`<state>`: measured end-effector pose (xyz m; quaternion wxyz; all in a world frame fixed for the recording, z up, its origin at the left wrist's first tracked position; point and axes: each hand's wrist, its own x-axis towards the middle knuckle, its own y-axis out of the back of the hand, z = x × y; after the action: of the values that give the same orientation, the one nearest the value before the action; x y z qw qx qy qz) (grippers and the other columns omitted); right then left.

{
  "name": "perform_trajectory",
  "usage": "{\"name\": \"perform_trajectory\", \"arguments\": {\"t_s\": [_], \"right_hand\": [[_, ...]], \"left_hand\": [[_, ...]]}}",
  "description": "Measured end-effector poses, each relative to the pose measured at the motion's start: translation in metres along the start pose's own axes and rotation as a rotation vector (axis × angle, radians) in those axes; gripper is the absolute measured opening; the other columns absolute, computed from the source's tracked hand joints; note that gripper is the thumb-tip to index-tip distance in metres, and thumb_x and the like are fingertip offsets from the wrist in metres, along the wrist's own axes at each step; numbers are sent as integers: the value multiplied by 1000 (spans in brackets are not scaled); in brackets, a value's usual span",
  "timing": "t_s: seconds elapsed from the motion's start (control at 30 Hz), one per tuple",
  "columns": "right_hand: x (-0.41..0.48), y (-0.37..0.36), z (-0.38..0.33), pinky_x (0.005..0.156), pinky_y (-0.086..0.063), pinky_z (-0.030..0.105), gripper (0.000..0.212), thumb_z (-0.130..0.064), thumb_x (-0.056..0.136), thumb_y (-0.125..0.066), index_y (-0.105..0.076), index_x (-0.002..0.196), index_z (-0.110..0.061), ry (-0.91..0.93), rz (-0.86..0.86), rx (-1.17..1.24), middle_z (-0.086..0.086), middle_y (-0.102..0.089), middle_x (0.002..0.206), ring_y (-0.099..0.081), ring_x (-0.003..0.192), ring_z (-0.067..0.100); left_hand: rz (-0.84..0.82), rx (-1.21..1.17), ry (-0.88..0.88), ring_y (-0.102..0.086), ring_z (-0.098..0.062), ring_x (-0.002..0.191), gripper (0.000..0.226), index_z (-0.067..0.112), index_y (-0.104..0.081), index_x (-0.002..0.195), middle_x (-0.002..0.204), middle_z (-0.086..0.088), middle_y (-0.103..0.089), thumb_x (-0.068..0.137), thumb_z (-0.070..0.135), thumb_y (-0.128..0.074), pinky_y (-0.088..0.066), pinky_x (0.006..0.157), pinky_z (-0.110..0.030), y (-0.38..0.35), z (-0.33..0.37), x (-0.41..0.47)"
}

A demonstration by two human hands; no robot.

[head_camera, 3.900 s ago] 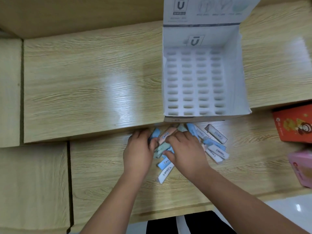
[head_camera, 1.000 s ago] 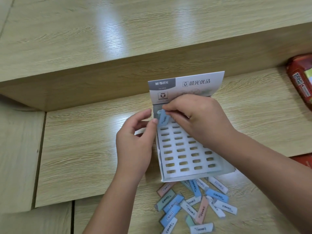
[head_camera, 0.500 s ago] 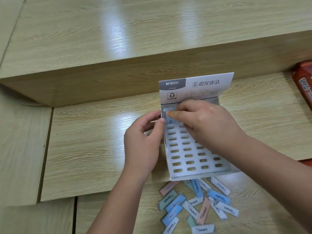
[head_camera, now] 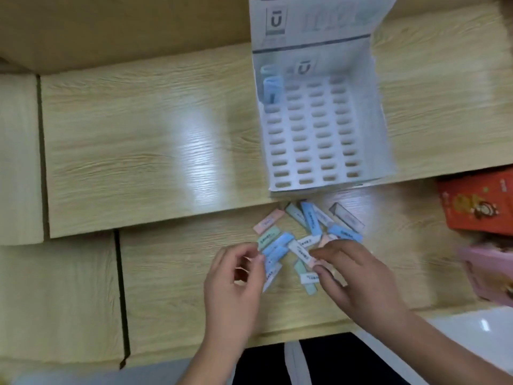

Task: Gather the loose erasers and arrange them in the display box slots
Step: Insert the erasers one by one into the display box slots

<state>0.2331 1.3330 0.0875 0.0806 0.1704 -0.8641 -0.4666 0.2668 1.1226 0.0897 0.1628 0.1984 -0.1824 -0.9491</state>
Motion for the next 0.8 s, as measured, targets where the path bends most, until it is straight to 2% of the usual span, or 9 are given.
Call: {"name": "perform_trajectory", "arguments": {"t_s": [0.03,0.1,0.17,0.23,0.3,0.4,0.5,0.67,0.8], "right_hand": [[-7,-18,7,65,-50,24,26,-39,89,-55,-68,107,-26,-59,-48,-41,-10,-64,101,-64,90,14],[-12,-44,13,61,-51,25,31,-44,88,-54,-68,108,-25,-131,-110,-94,-9,-64,103,-64,89,15],[-9,-60,13,55,-48,26,29,-43,87,-62,-68,108,-24,-182,-127,-129,-9,-64,103,-64,88,15],[-5,-71,11,53,-40,22,31,-39,82,-72,-67,107,-24,-211,-138,-189,-8,-63,102,-65,85,15],[1,-79,10,51,-36,20,33,-38,77,-77,-65,105,-23,-229,-131,-238,-6,-62,100,-65,82,16],[10,-85,12,44,-39,26,36,-35,74,-81,-64,101,-20,-258,-96,-287,-1,-62,92,-64,75,21],[12,-83,15,42,-41,29,36,-39,71,-82,-65,98,-21,-288,-88,-323,-2,-63,85,-62,75,22],[13,-78,23,54,-47,31,31,-42,77,-76,-62,100,-26,-351,-153,-217,-5,-64,90,-62,84,20],[16,-61,19,59,-41,23,31,-35,71,-80,-63,96,-25,-284,-95,-118,-9,-61,88,-62,82,17]], "left_hand": [[-45,61,39,-65,-9,84,16,34,-70,99,95,12,-66,83,34,-65,-57,74,-39,-8,-18,-5],[-118,205,35,-62,-6,94,23,26,-71,105,103,13,-62,83,33,-67,-55,81,-40,-23,-47,-9],[-155,297,5,-58,-9,104,29,22,-69,111,109,12,-59,85,36,-67,-52,88,-33,-34,-62,-7],[-167,405,-53,-55,-12,107,32,22,-69,112,112,10,-58,87,41,-62,-46,85,-24,-43,-64,0],[-165,518,-97,-55,-14,105,30,22,-69,114,112,7,-58,87,37,-65,-48,77,-25,-52,-63,7],[-156,649,-149,-59,-18,96,29,21,-69,112,106,4,-60,85,30,-73,-54,66,-31,-59,-60,17],[-159,729,-201,-62,-18,83,30,20,-69,105,99,2,-61,79,32,-78,-55,62,-32,-59,-59,20],[-149,823,-186,-59,-18,78,34,20,-64,92,89,2,-58,73,44,-79,-52,62,-33,-55,-66,16],[-191,871,-194,-60,-20,74,26,21,-67,85,83,3,-60,71,38,-80,-52,60,-35,-57,-65,17]]}}
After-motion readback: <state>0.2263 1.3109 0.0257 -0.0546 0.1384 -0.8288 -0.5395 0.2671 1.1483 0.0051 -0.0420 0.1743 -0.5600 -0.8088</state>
